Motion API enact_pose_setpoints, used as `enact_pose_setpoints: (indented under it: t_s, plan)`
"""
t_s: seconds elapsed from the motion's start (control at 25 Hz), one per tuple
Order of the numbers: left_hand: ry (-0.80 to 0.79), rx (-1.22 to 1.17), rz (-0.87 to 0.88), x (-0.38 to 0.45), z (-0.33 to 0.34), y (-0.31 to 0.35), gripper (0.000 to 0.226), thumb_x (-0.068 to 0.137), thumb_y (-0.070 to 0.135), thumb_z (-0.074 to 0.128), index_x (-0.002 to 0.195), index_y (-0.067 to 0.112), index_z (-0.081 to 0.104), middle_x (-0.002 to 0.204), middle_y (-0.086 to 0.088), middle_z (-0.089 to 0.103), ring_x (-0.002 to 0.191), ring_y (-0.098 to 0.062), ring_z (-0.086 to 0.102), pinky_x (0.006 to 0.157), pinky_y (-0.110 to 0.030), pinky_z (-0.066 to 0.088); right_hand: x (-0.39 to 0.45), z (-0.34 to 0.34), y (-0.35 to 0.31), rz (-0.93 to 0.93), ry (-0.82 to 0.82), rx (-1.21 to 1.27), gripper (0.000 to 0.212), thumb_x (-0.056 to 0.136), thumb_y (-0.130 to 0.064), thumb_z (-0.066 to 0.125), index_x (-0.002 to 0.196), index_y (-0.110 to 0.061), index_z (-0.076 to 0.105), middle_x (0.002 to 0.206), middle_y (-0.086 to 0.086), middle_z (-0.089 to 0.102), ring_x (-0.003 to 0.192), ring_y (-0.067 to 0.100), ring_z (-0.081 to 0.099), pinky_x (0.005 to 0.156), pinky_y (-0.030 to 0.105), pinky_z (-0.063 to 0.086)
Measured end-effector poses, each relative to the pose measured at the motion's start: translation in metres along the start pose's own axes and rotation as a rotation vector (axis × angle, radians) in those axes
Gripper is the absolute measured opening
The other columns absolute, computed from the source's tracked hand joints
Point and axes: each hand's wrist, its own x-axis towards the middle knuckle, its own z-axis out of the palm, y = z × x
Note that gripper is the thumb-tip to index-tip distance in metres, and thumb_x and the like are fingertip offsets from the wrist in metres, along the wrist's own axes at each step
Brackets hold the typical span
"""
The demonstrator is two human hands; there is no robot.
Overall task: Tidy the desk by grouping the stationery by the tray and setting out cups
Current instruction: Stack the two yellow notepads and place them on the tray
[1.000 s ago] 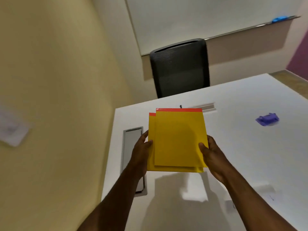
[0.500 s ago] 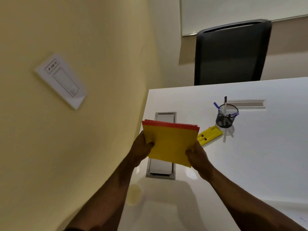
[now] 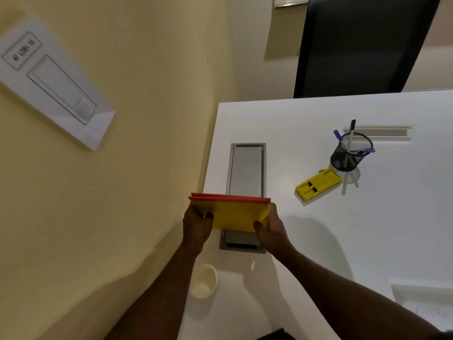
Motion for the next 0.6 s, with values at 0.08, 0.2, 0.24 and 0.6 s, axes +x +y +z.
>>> enact_pose_setpoints:
  t_s: [0.08,0.2,0.24,0.6]
  plan:
    - [-0.023,-0.008,0.015,-0.003,0.003,-0.006,0.051,0.084,-0.002,0.064,0.13,0.014,0.049,0.108,0.002,0.062,0.102,-0.019,0.059,0.091,-0.037,0.049,-0.001,0.007,0.003,-0.067,0.092,-0.044,0.048,0.089,-0.002,0.056,0.128,-0.016,0.032,0.11,0.001,0.051,0.098,0.022,0.056,0.072,0.025,0.054]
    - [-0.064,0.011,0.024,-0.007,0.006,-0.011,0.067,0.085,0.0,0.063,0.141,0.023,0.034,0.106,0.014,0.054,0.098,-0.009,0.051,0.09,-0.029,0.042,-0.006,0.012,0.01,-0.065,0.125,-0.091,0.056,0.088,-0.001,0.055,0.136,-0.013,0.028,0.121,0.008,0.049,0.106,0.027,0.054,0.082,0.04,0.057]
    - [-0.071,0.023,0.024,-0.006,0.007,-0.013,0.069,0.086,0.0,0.063,0.142,0.023,0.03,0.109,0.012,0.053,0.1,-0.01,0.05,0.091,-0.029,0.041,-0.006,0.012,0.013,-0.037,0.111,-0.12,0.058,0.089,-0.002,0.056,0.138,-0.013,0.027,0.124,0.011,0.048,0.108,0.027,0.052,0.084,0.041,0.057]
    - [-0.005,0.114,0.122,-0.001,-0.004,-0.011,0.048,0.089,0.014,0.066,0.13,0.014,0.041,0.113,0.005,0.056,0.098,-0.014,0.055,0.084,-0.032,0.05,-0.007,0.013,0.01,-0.077,0.091,-0.234,0.029,0.099,-0.02,0.042,0.124,-0.009,0.033,0.103,0.008,0.059,0.071,0.014,0.059,0.058,0.021,0.05]
